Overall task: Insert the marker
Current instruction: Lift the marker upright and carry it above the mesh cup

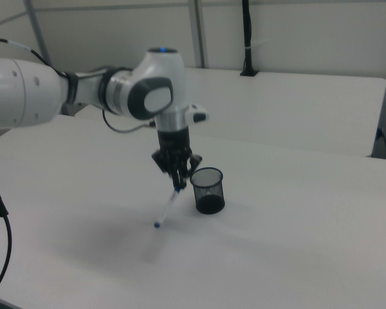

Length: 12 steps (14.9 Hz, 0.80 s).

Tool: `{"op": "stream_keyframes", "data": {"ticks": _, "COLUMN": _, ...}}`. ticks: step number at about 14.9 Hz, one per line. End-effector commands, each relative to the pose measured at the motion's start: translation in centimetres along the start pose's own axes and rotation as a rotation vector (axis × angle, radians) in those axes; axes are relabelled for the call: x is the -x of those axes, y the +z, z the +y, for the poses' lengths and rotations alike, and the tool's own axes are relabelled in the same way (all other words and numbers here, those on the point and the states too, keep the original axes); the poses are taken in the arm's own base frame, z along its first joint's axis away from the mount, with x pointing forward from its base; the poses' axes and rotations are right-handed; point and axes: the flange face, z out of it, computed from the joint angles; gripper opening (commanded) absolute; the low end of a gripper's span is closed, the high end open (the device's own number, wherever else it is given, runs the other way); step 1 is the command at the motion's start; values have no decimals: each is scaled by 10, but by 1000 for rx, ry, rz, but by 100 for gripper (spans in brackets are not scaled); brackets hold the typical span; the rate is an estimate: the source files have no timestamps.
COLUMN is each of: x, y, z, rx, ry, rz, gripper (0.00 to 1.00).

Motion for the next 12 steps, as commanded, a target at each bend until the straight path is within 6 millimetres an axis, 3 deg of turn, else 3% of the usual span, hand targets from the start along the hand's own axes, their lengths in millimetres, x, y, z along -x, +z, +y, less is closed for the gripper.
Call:
{"op": "stream_keyframes", "data": {"ticks": 1, "x": -9, "y": -69, "z": -5, "rx": -30, "ry": -4, "rz": 111, "gripper": 0}}
{"op": "stream_keyframes", "data": {"ticks": 3, "x": -11, "y": -94, "z": -5, "rx": -17, "ry": -10, "rz": 173, "gripper": 0}}
{"op": "stream_keyframes", "data": {"ticks": 5, "x": -12, "y": -126, "z": 7, "rx": 35, "ry": 16, "rz": 351, "gripper": 0}}
{"op": "stream_keyframes", "data": {"ticks": 10, "x": -18, "y": -124, "z": 39, "rx": 116, "ry": 66, "rz": 535, "gripper": 0}}
{"op": "stream_keyframes", "data": {"ticks": 12, "x": -23, "y": -110, "z": 44, "rx": 147, "ry": 74, "rz": 600, "gripper": 0}}
